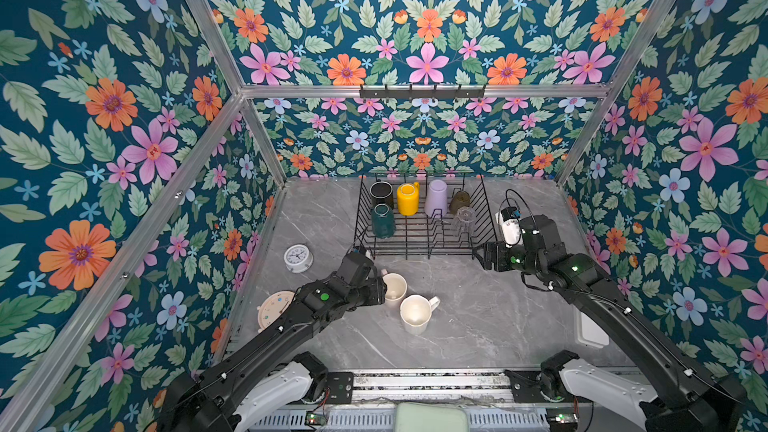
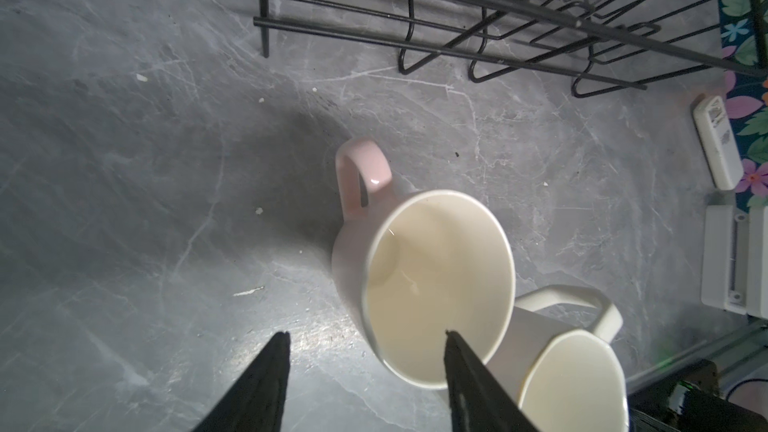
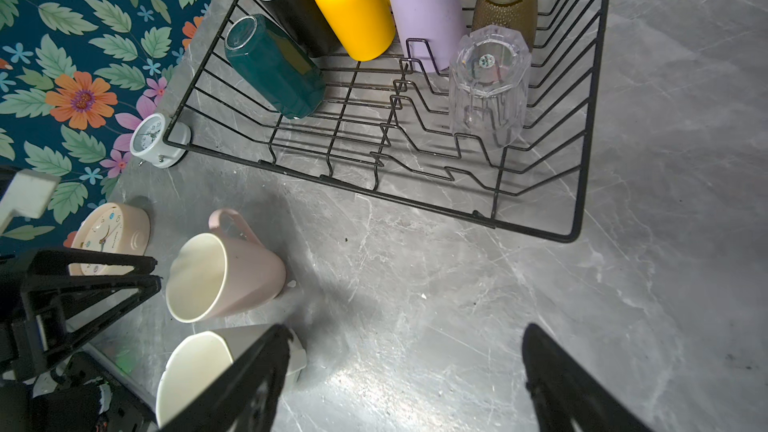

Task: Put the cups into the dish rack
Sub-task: 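Move the left gripper down to the pink mug and grasp it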

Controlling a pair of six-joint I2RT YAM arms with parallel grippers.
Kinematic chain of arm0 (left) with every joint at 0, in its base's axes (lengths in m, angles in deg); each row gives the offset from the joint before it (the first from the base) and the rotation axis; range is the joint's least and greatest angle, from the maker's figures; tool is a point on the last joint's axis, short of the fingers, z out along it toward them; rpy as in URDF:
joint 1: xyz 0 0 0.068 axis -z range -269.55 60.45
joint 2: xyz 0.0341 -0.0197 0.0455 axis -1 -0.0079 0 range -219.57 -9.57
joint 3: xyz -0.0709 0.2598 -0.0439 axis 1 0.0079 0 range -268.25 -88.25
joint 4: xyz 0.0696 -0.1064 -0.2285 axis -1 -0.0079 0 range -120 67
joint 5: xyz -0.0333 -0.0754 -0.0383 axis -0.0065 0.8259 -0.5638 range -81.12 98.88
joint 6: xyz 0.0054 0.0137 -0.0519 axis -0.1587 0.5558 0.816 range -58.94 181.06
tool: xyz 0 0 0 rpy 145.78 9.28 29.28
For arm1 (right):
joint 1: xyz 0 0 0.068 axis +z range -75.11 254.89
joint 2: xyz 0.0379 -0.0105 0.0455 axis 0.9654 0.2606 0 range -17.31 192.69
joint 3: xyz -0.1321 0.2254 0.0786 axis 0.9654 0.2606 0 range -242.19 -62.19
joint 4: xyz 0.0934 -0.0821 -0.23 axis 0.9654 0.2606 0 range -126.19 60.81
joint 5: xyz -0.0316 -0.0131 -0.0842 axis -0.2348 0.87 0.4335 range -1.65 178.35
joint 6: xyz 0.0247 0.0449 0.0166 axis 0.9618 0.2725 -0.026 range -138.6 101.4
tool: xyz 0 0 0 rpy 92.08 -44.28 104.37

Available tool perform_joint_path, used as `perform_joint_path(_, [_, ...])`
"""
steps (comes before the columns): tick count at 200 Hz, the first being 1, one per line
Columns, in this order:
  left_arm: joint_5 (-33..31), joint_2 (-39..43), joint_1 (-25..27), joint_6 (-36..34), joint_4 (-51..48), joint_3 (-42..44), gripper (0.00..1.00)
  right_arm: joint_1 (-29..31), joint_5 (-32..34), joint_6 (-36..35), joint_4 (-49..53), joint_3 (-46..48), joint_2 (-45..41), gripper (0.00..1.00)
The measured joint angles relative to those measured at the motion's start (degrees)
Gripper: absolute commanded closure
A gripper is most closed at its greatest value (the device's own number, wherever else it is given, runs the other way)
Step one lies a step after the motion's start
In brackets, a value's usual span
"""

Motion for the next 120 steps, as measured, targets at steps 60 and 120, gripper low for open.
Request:
perform_joint_path(60, [-5.0, -6.0, 3.5, 1.0, 0.6, -2.2, 0.46, 0.0, 0.0, -0.1, 0.1, 1.6, -1.3, 0.13])
perform_joint_path(120, [-8.1, -10.3, 3.9, 1.2, 1.8, -2.3, 0.55, 0.0, 0.0, -0.2, 0.3, 3.1, -3.0, 0.13])
